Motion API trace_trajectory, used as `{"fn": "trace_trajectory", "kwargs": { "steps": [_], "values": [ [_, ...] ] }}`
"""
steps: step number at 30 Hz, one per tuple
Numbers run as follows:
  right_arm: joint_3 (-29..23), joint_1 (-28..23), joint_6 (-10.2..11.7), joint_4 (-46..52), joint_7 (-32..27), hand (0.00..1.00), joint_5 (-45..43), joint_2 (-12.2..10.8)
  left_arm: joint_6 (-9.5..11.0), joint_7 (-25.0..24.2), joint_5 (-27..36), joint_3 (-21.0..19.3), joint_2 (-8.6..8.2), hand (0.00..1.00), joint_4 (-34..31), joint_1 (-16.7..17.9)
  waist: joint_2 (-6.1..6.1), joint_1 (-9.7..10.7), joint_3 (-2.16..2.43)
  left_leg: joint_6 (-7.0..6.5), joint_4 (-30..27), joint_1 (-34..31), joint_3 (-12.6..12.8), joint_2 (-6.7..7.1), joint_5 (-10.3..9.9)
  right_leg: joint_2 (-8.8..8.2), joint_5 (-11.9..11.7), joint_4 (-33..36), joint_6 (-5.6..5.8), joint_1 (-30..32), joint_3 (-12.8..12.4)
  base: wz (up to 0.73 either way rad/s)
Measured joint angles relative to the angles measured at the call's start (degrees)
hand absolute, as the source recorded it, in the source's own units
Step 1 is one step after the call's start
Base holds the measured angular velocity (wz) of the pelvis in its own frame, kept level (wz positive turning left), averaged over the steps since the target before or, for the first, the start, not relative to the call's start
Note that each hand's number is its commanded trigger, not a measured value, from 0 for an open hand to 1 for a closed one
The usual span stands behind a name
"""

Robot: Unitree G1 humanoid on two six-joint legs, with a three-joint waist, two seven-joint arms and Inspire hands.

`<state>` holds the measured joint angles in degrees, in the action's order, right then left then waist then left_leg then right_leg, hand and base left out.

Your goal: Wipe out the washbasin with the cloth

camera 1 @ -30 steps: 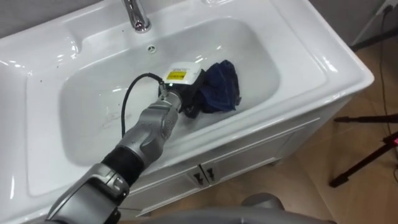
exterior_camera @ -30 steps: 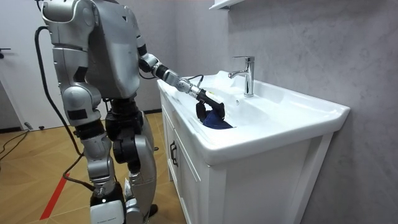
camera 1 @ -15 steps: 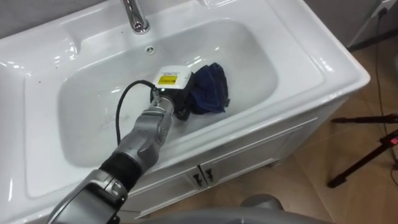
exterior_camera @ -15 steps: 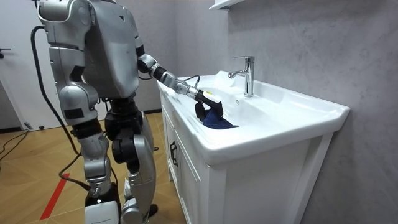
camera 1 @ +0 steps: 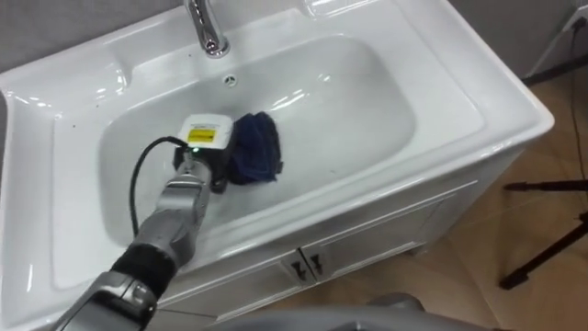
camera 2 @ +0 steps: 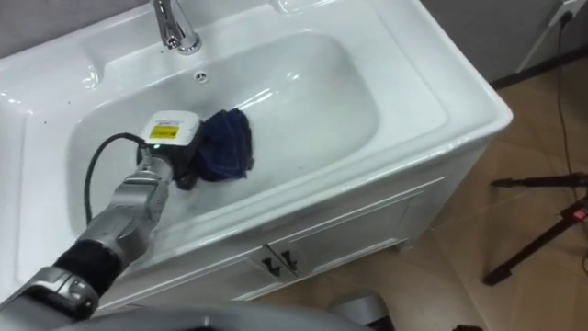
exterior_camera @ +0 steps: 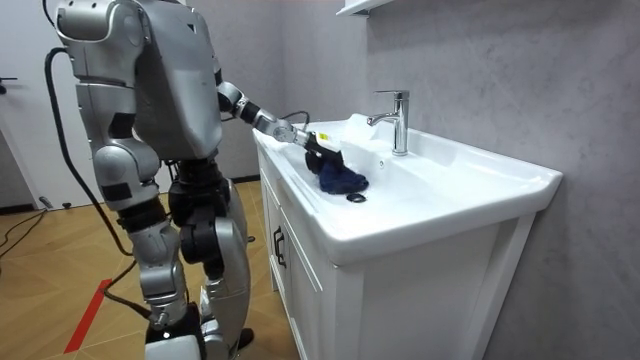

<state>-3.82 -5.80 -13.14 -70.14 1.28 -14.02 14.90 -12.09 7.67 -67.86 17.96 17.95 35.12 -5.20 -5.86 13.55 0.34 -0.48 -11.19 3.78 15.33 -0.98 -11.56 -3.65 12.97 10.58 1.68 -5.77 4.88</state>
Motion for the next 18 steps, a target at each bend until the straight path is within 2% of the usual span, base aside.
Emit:
{"fn": "trace_trajectory", "kwargs": {
  "steps": [1, 4, 6, 12, 18],
  "values": [
    [0.0, 0.0, 0.1, 0.1, -0.1, 0.0, -0.1, 0.5, 0.0, 1.1, -1.8, -0.7, 1.42, 1.0, -0.3, 0.8, -0.34, -0.9, 0.22, 0.01, -0.1, -0.1, -0.1, -0.02, 0.0, -0.01, 0.0, 0.0, -0.03, 0.0, 0.1, 0.0],
    [-0.4, 0.1, 0.6, 0.2, -0.4, 0.0, -1.1, 1.5, 0.0, 2.5, -4.9, -0.8, 2.69, 1.0, -1.3, 2.4, -0.86, -1.7, 0.57, 0.02, -0.2, 0.0, -0.1, -0.02, 0.0, -0.02, -0.1, 0.0, -0.08, 0.0, 0.1, -0.01],
    [-2.4, -0.1, 1.3, 1.7, -1.1, 0.0, -2.3, 1.6, 0.0, 3.8, -6.5, -1.2, 2.87, 1.0, -2.2, 4.0, -0.98, -1.8, 0.67, 0.09, -0.3, 0.1, -0.1, -0.17, 0.1, 0.09, -0.2, 0.0, -0.27, 0.0, 0.0, -0.1],
    [-4.4, -1.4, 1.0, 3.1, -2.5, 0.0, -3.6, 2.5, 0.0, 8.1, -6.4, -2.9, 3.05, 1.0, -3.5, 7.2, -1.66, -3.4, 0.88, 0.38, -0.1, 0.4, -0.4, -0.38, 0.2, 0.35, -0.3, 0.0, -0.56, -0.1, -0.2, -0.07],
    [-5.1, -0.9, 1.6, 3.2, -3.1, 0.0, -4.6, 3.0, 0.0, 10.1, -6.5, -3.8, 3.05, 1.0, -5.2, 8.3, -2.18, -6.1, 1.04, 0.55, -0.1, 0.6, -0.9, -0.49, 0.4, 0.36, -0.1, 0.0, -0.83, 0.0, 0.0, -0.01]
  ]
}}
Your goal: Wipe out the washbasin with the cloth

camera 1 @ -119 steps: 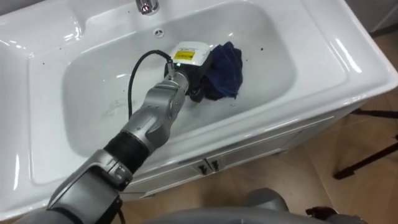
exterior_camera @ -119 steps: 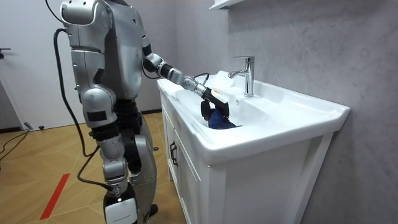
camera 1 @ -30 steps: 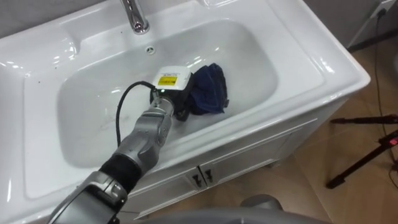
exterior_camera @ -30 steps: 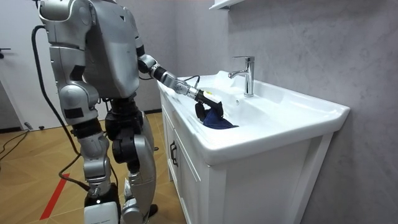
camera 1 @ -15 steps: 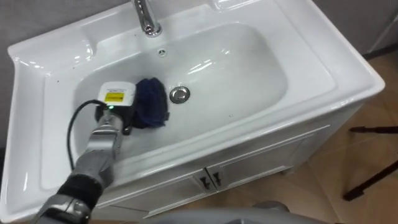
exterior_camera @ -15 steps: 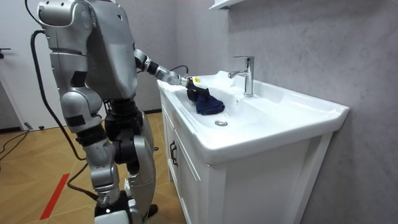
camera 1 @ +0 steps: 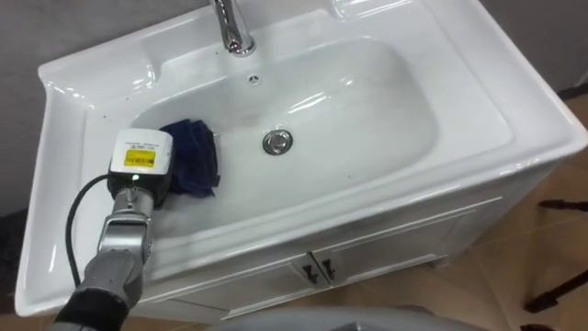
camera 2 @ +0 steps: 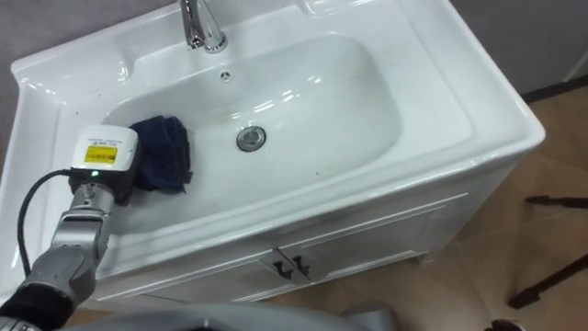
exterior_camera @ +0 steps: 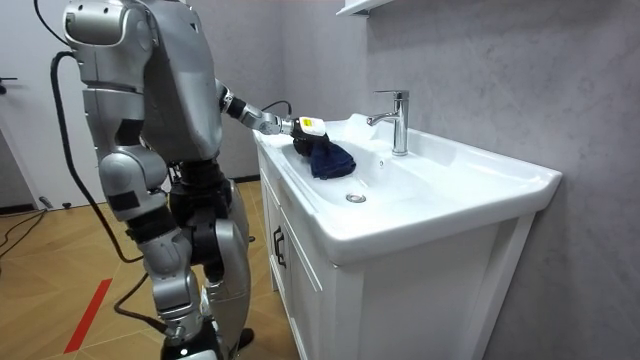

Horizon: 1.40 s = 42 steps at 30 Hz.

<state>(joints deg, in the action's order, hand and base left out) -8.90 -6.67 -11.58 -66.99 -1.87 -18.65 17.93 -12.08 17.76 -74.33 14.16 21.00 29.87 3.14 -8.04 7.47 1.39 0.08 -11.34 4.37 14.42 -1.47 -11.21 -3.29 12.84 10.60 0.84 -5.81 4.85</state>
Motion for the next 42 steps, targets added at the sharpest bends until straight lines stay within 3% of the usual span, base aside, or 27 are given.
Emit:
{"fn": "trace_trajectory", "kwargs": {
  "steps": [3, 11, 17, 20, 25, 29, 35, 42],
  "values": [
    [-0.3, 0.1, 0.3, 0.6, -0.5, 0.0, 0.1, -0.1, 0.0, 0.8, 0.5, -1.0, -0.04, 1.0, -1.5, 1.4, 0.08, 0.0, -0.04, 0.05, 0.0, 0.0, -0.5, 0.0, 0.0, 0.04, 0.1, 0.0, -0.13, -0.2, 0.4, 0.07],
    [2.4, 0.8, 1.0, 0.2, -0.5, 0.0, 0.9, -0.4, 0.0, 0.5, 0.0, -0.9, -0.2, 1.0, -1.7, 0.0, 1.76, 0.2, -0.57, 0.26, 0.0, 0.2, -1.4, -0.02, 0.2, 0.19, 0.2, -0.5, -0.27, -1.0, 0.9, 0.07],
    [5.8, 1.5, 2.0, 0.1, -0.6, 0.0, 2.5, -2.4, -0.1, -3.2, 1.7, 0.4, -0.26, 1.0, -3.8, -1.0, 3.1, 0.9, -1.26, 0.31, 0.0, 0.1, -2.2, 0.1, 0.2, 0.12, 0.2, -0.7, -0.21, -1.4, 1.8, 0.09],
    [7.0, 1.7, 2.1, -0.6, -0.6, 0.0, 2.6, -2.8, -0.1, -5.2, 2.2, 1.3, -0.61, 1.0, -4.4, -1.6, 3.44, 1.8, -1.28, 0.31, -0.2, -0.7, -2.6, 0.24, 0.2, 0.04, 0.2, -0.8, -0.12, -1.0, 2.1, 0.09],
    [7.7, 1.1, 2.2, -0.7, -0.4, 0.0, 2.6, -2.9, -1.8, -7.6, 2.8, 2.5, -2.52, 1.0, -3.8, -3.0, 3.48, 3.4, -1.33, 0.3, -0.4, -1.2, -3.0, 0.32, 0.2, -0.03, 0.2, -0.9, -0.1, -1.0, 2.8, 0.07],
    [7.8, 2.1, 2.3, -2.9, 0.2, 0.0, 2.5, -3.0, -3.1, -11.2, 2.7, 5.8, -3.84, 1.0, -3.9, -5.3, 3.21, 4.7, -1.46, 0.31, -0.5, -1.9, -3.6, 0.39, 0.2, -0.09, 0.2, -0.9, -0.1, -0.6, 3.2, 0.09],
    [12.2, 3.2, 2.0, -4.4, 0.8, 0.0, 3.0, -3.1, -5.5, -17.1, 5.6, 10.8, -5.27, 1.0, -3.8, -9.4, 3.07, 6.3, -1.48, 0.3, -0.4, -2.0, -3.7, 0.52, 0.2, -0.21, 0.3, -0.9, -0.03, -0.5, 3.4, 0.01],
    [14.1, 3.2, 2.0, -4.8, 0.6, 0.0, 3.1, -3.2, -5.8, -19.7, 9.9, 15.3, -7.98, 1.0, -3.7, -13.3, 3.18, 8.5, -1.57, 0.29, -0.2, -1.8, -3.8, 0.81, 0.2, -0.48, 0.2, -1.0, 0.14, -1.0, 3.7, 0.01]
  ]
}}
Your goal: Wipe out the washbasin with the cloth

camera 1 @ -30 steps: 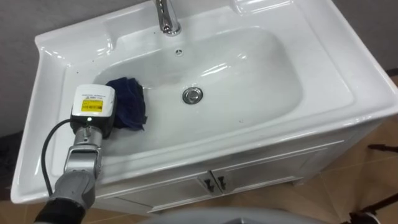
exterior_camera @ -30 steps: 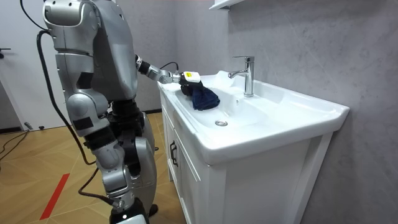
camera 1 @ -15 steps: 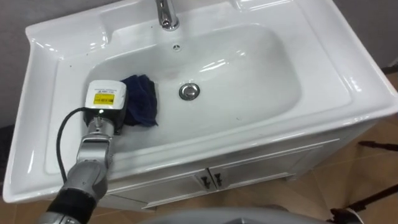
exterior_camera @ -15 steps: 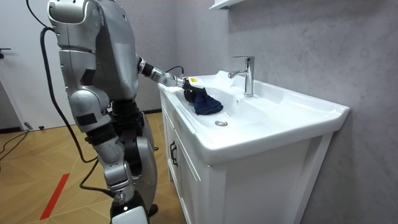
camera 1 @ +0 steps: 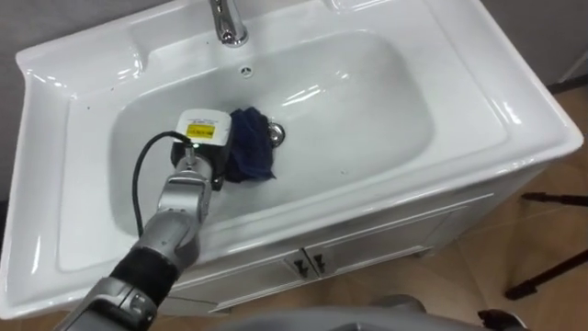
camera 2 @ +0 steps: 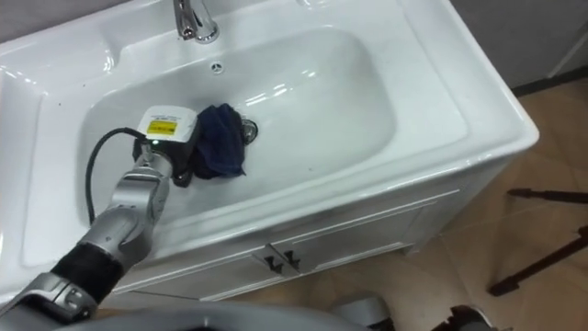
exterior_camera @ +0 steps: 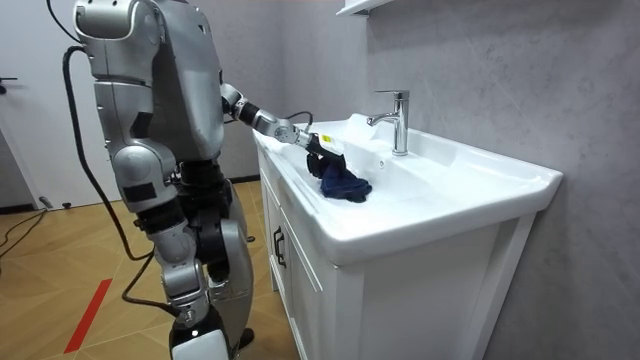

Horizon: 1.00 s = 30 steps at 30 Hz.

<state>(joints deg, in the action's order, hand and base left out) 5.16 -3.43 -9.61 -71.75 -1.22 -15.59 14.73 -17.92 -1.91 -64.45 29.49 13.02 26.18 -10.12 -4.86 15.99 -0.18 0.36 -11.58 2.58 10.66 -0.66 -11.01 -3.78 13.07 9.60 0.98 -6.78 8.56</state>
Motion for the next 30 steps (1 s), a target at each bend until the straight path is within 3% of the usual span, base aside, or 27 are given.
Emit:
{"fn": "trace_trajectory", "kwargs": {
  "steps": [5, 7, 9, 10, 17, 23, 30],
  "values": [
    [0.5, 0.2, -0.4, 0.1, 0.0, 0.0, 1.6, -0.4, 0.0, -1.1, 2.5, 2.2, -1.08, 1.0, -0.3, -1.7, 0.08, 0.4, -0.14, 0.0, 0.1, 0.1, 0.1, 0.16, 0.0, -0.14, 0.1, -0.1, 0.16, -0.1, -0.1, 0.0],
    [0.5, 0.9, -0.4, -0.6, 0.0, 0.0, 1.6, -0.7, 0.0, -1.5, 3.3, 2.5, -1.66, 1.0, -0.7, -2.1, 0.2, 1.1, -0.38, 0.0, 0.1, 0.1, 0.0, 0.17, 0.0, -0.13, 0.1, -0.2, 0.17, -0.2, -0.1, 0.03],
    [0.7, 2.4, -0.3, -2.5, 0.0, 0.0, 1.6, -1.0, 0.0, -2.2, 5.6, 2.9, -2.53, 1.0, 0.4, -4.4, 0.3, 1.4, -0.93, -0.01, 0.1, -0.1, 0.0, 0.25, 0.0, -0.13, 0.1, -0.2, 0.24, -0.2, -0.2, 0.05],
    [1.3, 2.6, -0.4, -2.7, 0.1, 0.0, 1.6, -1.0, 0.0, -2.2, 6.7, 3.3, -3.14, 1.0, 1.1, -5.3, 0.34, 1.4, -0.97, -0.01, 0.2, -0.1, 0.0, 0.3, 0.0, -0.19, 0.2, -0.4, 0.28, -0.2, -0.2, 0.0],
    [3.8, 3.4, -0.5, -3.1, 0.6, 0.0, 2.0, -1.1, 0.2, -2.8, 12.6, 4.2, -5.41, 1.0, -0.5, -6.6, 0.38, 1.5, -0.98, -0.03, 0.4, -0.3, 0.0, 0.52, 0.0, -0.33, 0.1, -0.9, 0.34, -0.3, 0.6, 0.02],
    [4.0, 4.6, -0.2, -3.3, 0.1, 0.0, 2.1, -1.2, 0.8, -3.8, 13.1, 4.7, -7.35, 1.0, -2.9, -6.6, 0.47, 1.4, -0.98, -0.03, 0.9, -0.4, -0.2, 0.5, 0.0, -0.29, 0.1, -0.9, 0.34, -0.3, 1.5, 0.07],
    [4.9, 4.5, 0.2, -3.4, -0.6, 0.0, 2.2, -1.5, 2.3, -4.4, 13.1, 4.5, -7.66, 1.0, -3.4, -6.6, 1.08, 1.4, -0.93, -0.03, 0.9, -0.8, -1.3, 0.53, 0.0, -0.21, 0.1, -0.8, 0.35, -0.4, 2.6, 0.09]
  ]
}}
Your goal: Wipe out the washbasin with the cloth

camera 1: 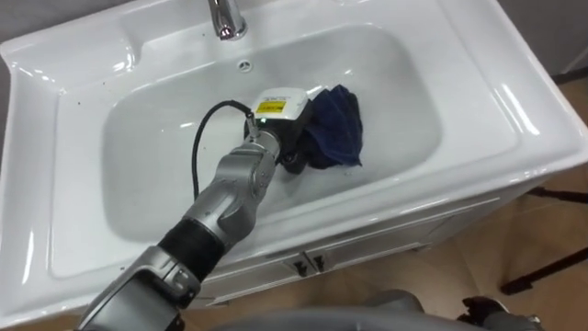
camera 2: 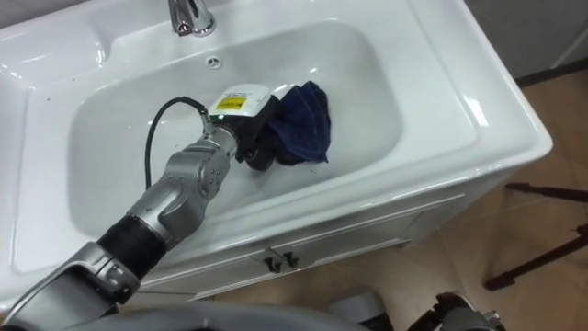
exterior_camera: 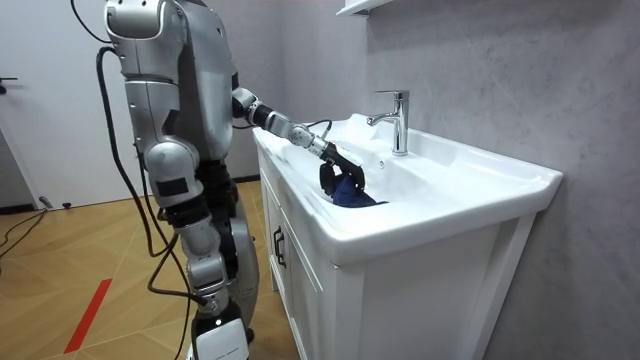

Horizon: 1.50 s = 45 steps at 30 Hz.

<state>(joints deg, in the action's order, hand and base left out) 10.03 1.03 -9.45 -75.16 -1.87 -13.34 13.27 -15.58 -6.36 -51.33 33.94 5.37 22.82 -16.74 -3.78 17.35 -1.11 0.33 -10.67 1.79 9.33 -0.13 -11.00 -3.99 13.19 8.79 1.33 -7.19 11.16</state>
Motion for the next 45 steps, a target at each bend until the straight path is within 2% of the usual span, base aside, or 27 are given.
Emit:
{"fn": "trace_trajectory", "kwargs": {
  "steps": [4, 12, 23, 27, 30, 33, 35, 38, 40, 41, 43, 45],
  "values": [
    [0.0, 0.0, 0.1, 0.1, 0.0, 0.0, 0.0, -0.1, 0.7, 0.0, 0.0, -0.1, 0.02, 1.0, 0.0, 0.0, 0.36, -0.2, -0.03, 0.0, 0.0, 0.0, -0.1, 0.0, 0.0, 0.0, 0.0, 0.0, 0.0, 0.0, 0.0, 0.0],
    [0.0, -0.4, 0.6, 0.3, -0.2, 0.0, -0.1, -1.1, 1.9, -0.1, 0.6, -0.3, 0.14, 1.0, 0.0, 0.0, 1.83, -0.6, 0.0, -0.01, -0.2, 0.2, 0.0, -0.01, 0.0, 0.03, 0.0, 0.1, -0.01, -0.2, -0.2, 0.0],
    [-0.1, -0.5, 0.6, 0.3, 0.1, 0.0, -0.7, -1.9, 2.3, -0.1, -0.2, -0.4, 0.28, 1.0, 0.1, 0.8, 1.69, -0.6, 0.09, -0.01, -0.7, 0.9, 0.0, -0.06, 0.0, 0.03, 0.0, 0.2, -0.02, -1.1, -0.2, 0.0],
    [-2.6, -1.3, 0.6, 0.5, 0.5, 0.0, -0.7, -1.8, 2.5, 0.2, -0.6, -2.2, 0.54, 1.0, -0.5, 3.8, 1.38, -0.6, 0.3, 0.0, -0.6, 1.7, 0.4, -0.15, 0.0, 0.1, 0.0, 0.3, -0.03, -1.6, -1.0, -0.07],
    [-2.7, -1.6, 0.0, 0.4, 0.8, 0.0, -0.7, -1.9, 2.8, 0.8, -1.3, -3.6, 0.59, 1.0, 0.1, 5.5, 1.11, -2.0, 0.44, 0.0, -0.5, 2.7, 1.5, -0.29, 0.0, 0.13, 0.0, 0.2, -0.04, -2.1, -1.8, -0.19],
    [-4.9, -2.6, -0.6, 0.5, 1.0, 0.0, -0.7, -1.8, 3.5, 1.3, -5.2, -6.3, 0.77, 1.0, 0.6, 7.8, 1.1, -2.9, 0.46, 0.0, -0.5, 3.1, 1.5, -0.27, 0.0, 0.17, 0.0, 0.1, -0.1, -2.4, -1.9, -0.06],
    [-6.9, -3.4, -1.1, 1.2, 1.2, 0.0, -0.6, -1.7, 3.5, 1.5, -5.4, -8.3, 1.69, 1.0, 0.9, 9.7, 1.09, -3.9, 0.46, 0.0, -0.5, 3.7, 1.6, -0.3, 0.0, 0.22, 0.0, -0.1, -0.12, -2.8, -2.5, -0.1],
    [-10.9, -4.4, -1.2, 2.0, 1.1, 0.0, -0.5, -1.6, 3.7, 4.3, -9.3, -12.5, 5.06, 1.0, 2.1, 12.5, 0.82, -3.9, 0.65, 0.0, -0.6, 3.9, 1.8, -0.34, 0.0, 0.23, 0.2, -0.1, -0.13, -2.8, -2.7, -0.04],
    [-13.5, -5.1, -1.1, 2.2, 0.7, 0.0, 0.3, -1.0, 3.8, 7.1, -10.6, -16.6, 8.48, 1.0, 3.2, 14.5, 0.38, -4.4, 0.95, 0.0, -0.6, 3.9, 1.8, -0.39, 0.0, 0.3, 0.2, 0.0, -0.14, -2.8, -3.1, -0.05],
    [-14.2, -5.4, -1.1, 2.2, 0.7, 0.0, 0.3, -0.7, 3.9, 7.5, -11.4, -17.6, 9.36, 1.0, 3.2, 15.0, 0.25, -4.8, 1.06, 0.0, -0.6, 3.9, 1.8, -0.39, 0.0, 0.32, 0.2, 0.0, -0.15, -2.7, -3.1, -0.05],
    [-16.7, -6.5, -1.0, 2.5, 0.4, 0.0, 0.2, 0.6, 4.4, 10.0, -13.9, -20.9, 12.69, 1.0, 2.8, 17.0, -0.48, -6.1, 1.57, 0.0, -0.6, 3.9, 1.9, -0.41, 0.0, 0.33, 0.1, -0.1, -0.18, -2.6, -3.2, 0.0],
    [-17.2, -6.7, -0.6, 2.7, 0.0, 0.0, 0.2, 1.8, 4.7, 11.9, -13.9, -21.2, 14.59, 1.0, 3.3, 17.2, -1.21, -6.6, 1.81, 0.0, -0.4, 4.2, 1.9, -0.38, 0.0, 0.29, 0.1, -0.1, -0.17, -2.8, -3.2, -0.02]
  ]
}}
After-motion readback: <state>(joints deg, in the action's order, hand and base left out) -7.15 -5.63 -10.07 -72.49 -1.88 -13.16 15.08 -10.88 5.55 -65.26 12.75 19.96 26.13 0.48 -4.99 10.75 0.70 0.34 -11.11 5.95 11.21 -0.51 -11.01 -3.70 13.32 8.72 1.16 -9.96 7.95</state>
